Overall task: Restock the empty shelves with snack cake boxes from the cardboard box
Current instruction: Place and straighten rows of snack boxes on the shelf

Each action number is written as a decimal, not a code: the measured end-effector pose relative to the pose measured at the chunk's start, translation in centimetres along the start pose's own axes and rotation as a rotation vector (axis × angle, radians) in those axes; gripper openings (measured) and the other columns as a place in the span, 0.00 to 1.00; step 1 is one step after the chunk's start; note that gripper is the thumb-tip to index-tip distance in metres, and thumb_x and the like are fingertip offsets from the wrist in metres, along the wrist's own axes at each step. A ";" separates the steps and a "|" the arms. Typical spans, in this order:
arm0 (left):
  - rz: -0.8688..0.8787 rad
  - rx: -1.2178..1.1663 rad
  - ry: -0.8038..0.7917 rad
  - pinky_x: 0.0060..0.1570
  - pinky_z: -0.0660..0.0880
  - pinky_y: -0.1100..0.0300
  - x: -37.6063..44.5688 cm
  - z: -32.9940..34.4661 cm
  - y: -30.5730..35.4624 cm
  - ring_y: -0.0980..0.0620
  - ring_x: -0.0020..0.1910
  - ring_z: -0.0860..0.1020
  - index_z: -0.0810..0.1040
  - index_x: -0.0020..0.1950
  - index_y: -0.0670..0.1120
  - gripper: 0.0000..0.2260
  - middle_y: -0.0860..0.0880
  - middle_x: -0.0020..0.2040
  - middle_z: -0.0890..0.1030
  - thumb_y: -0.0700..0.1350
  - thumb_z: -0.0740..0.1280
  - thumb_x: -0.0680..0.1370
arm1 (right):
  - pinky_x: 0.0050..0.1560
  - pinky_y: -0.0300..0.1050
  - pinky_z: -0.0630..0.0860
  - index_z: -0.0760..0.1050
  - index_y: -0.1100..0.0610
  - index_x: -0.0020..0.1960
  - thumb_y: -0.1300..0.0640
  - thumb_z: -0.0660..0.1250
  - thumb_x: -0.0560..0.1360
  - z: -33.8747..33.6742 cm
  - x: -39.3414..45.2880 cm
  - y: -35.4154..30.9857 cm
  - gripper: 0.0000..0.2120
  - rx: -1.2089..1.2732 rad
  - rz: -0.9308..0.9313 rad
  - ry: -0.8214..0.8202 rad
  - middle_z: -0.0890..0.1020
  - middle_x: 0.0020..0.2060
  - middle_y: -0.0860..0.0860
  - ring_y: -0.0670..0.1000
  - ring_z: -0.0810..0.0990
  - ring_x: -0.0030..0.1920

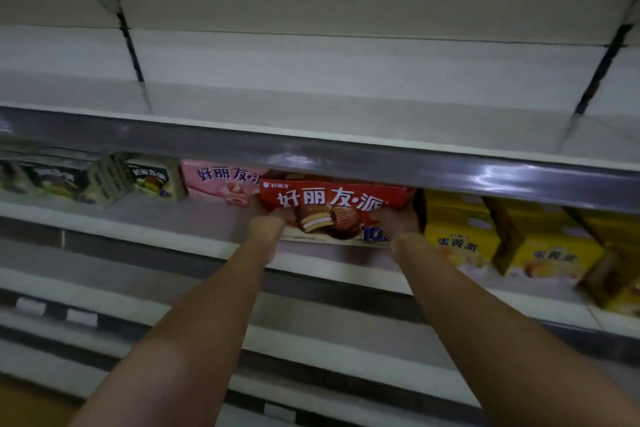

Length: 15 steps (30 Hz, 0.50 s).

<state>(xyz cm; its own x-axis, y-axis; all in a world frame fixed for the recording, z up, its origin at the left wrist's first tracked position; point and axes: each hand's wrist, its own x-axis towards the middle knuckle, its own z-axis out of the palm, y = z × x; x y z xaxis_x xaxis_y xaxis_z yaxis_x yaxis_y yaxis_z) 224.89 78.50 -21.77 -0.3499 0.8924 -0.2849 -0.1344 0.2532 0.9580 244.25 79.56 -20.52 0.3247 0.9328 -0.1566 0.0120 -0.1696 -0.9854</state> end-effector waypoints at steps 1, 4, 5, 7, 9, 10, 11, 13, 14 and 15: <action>0.005 0.037 -0.015 0.50 0.68 0.56 0.4 0.0 -0.1 0.45 0.51 0.75 0.73 0.63 0.36 0.17 0.41 0.55 0.78 0.35 0.67 0.75 | 0.59 0.49 0.73 0.70 0.60 0.68 0.66 0.72 0.71 -0.1 -0.1 0.2 0.26 -0.078 -0.030 0.006 0.77 0.62 0.57 0.56 0.77 0.59; 0.133 0.180 -0.045 0.56 0.69 0.54 1.5 0.0 -0.7 0.45 0.59 0.74 0.68 0.66 0.42 0.19 0.43 0.58 0.77 0.34 0.66 0.76 | 0.63 0.48 0.72 0.70 0.60 0.69 0.58 0.73 0.72 -0.4 0.0 0.7 0.27 -0.376 -0.084 0.014 0.77 0.64 0.58 0.57 0.76 0.62; 0.180 0.222 -0.048 0.58 0.70 0.53 1.9 -0.1 -0.8 0.45 0.59 0.74 0.66 0.68 0.44 0.20 0.44 0.59 0.77 0.34 0.65 0.77 | 0.65 0.51 0.71 0.70 0.59 0.69 0.54 0.73 0.72 -0.5 0.2 1.0 0.28 -0.470 -0.095 0.023 0.77 0.64 0.58 0.58 0.75 0.63; 0.246 0.298 -0.021 0.58 0.72 0.53 2.9 -0.5 -1.0 0.47 0.56 0.75 0.67 0.67 0.44 0.19 0.44 0.59 0.77 0.35 0.65 0.77 | 0.64 0.53 0.72 0.70 0.57 0.69 0.48 0.73 0.71 -0.5 0.8 1.3 0.30 -0.648 -0.105 0.053 0.77 0.63 0.58 0.58 0.74 0.64; 0.304 0.461 0.025 0.59 0.73 0.50 3.9 -1.1 -1.2 0.46 0.56 0.76 0.69 0.65 0.47 0.19 0.44 0.61 0.77 0.39 0.68 0.75 | 0.63 0.51 0.72 0.71 0.57 0.68 0.46 0.72 0.72 -0.6 0.9 1.4 0.29 -0.721 -0.102 0.076 0.78 0.62 0.57 0.58 0.75 0.63; 0.321 0.587 0.042 0.60 0.73 0.48 4.1 -1.3 -1.3 0.43 0.58 0.76 0.69 0.65 0.48 0.22 0.43 0.63 0.75 0.41 0.70 0.74 | 0.62 0.49 0.73 0.72 0.57 0.67 0.48 0.72 0.72 -0.5 1.0 1.4 0.27 -0.699 -0.103 0.078 0.78 0.62 0.57 0.58 0.76 0.63; 0.339 0.694 0.051 0.61 0.73 0.47 4.5 -1.5 -1.5 0.41 0.59 0.75 0.68 0.67 0.50 0.24 0.43 0.65 0.73 0.43 0.71 0.73 | 0.61 0.47 0.73 0.72 0.57 0.67 0.50 0.72 0.72 -0.3 1.0 1.5 0.26 -0.658 -0.101 0.089 0.79 0.62 0.57 0.57 0.77 0.62; 0.357 0.767 0.050 0.62 0.72 0.48 4.3 -1.4 -1.4 0.41 0.60 0.75 0.68 0.68 0.49 0.25 0.42 0.68 0.70 0.44 0.72 0.73 | 0.56 0.44 0.72 0.73 0.55 0.66 0.51 0.72 0.72 0.3 0.8 1.9 0.24 -0.570 -0.097 0.147 0.79 0.61 0.55 0.57 0.78 0.60; 0.361 0.758 0.041 0.61 0.73 0.48 4.1 -1.2 -1.2 0.41 0.59 0.76 0.68 0.68 0.48 0.24 0.41 0.67 0.71 0.44 0.71 0.74 | 0.56 0.45 0.72 0.72 0.55 0.66 0.49 0.72 0.71 0.6 1.1 2.2 0.26 -0.530 -0.083 0.188 0.79 0.61 0.56 0.57 0.78 0.59; 0.365 0.735 0.037 0.60 0.73 0.48 4.1 -0.9 -1.3 0.40 0.59 0.76 0.68 0.68 0.47 0.24 0.41 0.66 0.72 0.43 0.70 0.74 | 0.58 0.47 0.74 0.71 0.54 0.67 0.45 0.73 0.70 0.9 1.3 2.5 0.29 -0.494 -0.057 0.231 0.78 0.62 0.57 0.58 0.78 0.59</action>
<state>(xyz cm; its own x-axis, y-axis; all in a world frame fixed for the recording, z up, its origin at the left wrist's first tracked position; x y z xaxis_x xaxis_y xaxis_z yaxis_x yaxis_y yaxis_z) 222.81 81.51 -24.17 -0.2859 0.9564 0.0603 0.6313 0.1407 0.7626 243.87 80.60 -23.22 0.5089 0.8603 -0.0308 0.4602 -0.3022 -0.8348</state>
